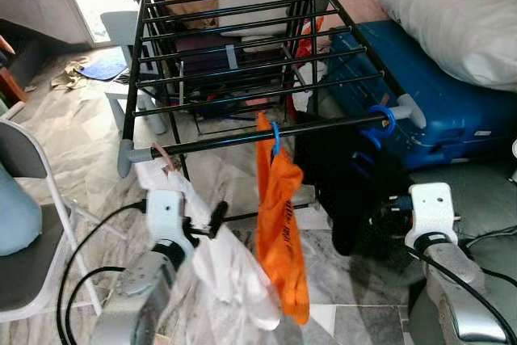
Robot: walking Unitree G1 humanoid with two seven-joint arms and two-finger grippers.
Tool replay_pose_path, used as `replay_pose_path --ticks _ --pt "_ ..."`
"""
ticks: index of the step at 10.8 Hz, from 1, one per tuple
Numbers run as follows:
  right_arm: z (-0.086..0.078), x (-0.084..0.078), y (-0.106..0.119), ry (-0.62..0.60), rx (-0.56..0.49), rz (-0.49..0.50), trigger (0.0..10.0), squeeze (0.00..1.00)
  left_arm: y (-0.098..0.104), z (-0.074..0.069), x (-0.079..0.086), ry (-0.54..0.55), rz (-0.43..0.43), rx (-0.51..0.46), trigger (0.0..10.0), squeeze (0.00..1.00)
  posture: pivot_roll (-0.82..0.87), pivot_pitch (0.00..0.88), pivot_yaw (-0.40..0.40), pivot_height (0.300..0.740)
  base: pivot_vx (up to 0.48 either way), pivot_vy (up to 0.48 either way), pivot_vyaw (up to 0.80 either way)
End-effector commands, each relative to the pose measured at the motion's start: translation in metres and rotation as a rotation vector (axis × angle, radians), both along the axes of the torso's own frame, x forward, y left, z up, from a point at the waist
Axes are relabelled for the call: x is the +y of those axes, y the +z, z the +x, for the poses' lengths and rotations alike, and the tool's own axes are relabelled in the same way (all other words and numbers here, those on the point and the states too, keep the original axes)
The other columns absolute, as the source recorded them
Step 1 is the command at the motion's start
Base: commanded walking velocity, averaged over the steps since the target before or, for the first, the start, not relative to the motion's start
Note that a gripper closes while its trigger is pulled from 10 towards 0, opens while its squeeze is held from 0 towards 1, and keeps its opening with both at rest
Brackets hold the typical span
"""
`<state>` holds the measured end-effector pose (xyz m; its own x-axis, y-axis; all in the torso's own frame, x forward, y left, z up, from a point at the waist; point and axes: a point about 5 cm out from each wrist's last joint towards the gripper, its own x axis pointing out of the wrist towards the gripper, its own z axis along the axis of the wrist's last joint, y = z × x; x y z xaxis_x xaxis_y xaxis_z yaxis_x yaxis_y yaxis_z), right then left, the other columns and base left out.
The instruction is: Hang hanger
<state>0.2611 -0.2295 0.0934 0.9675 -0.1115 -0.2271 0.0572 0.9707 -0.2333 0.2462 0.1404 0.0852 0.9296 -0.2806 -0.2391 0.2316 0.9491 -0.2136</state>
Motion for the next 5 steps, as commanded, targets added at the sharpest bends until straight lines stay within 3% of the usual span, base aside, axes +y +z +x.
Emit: replay_pose_path --ticks 1,4,5 --pt "-0.002 0.0007 0.0046 -0.005 -0.025 0.011 10.0 1.0 0.0032 -0.0002 0.004 0.019 0.024 -0.01 10.0 0.0 -0.19 0.0 0.075 0.74 0.0 0.0 0.0" --pt "-0.0041 0.0024 0.0069 -0.014 -0.03 0.015 10.0 1.0 0.0001 0.0056 0.0033 0.037 0.059 0.005 10.0 0.0 -0.2 0.0 0.074 0.74 0.0 0.0 0.0" --pt "-0.0035 0.0022 0.007 -0.013 -0.03 0.014 10.0 1.0 -0.0007 0.0064 0.0021 0.029 0.05 0.004 10.0 0.0 -0.2 0.0 0.074 0.74 -0.3 0.0 0.0"
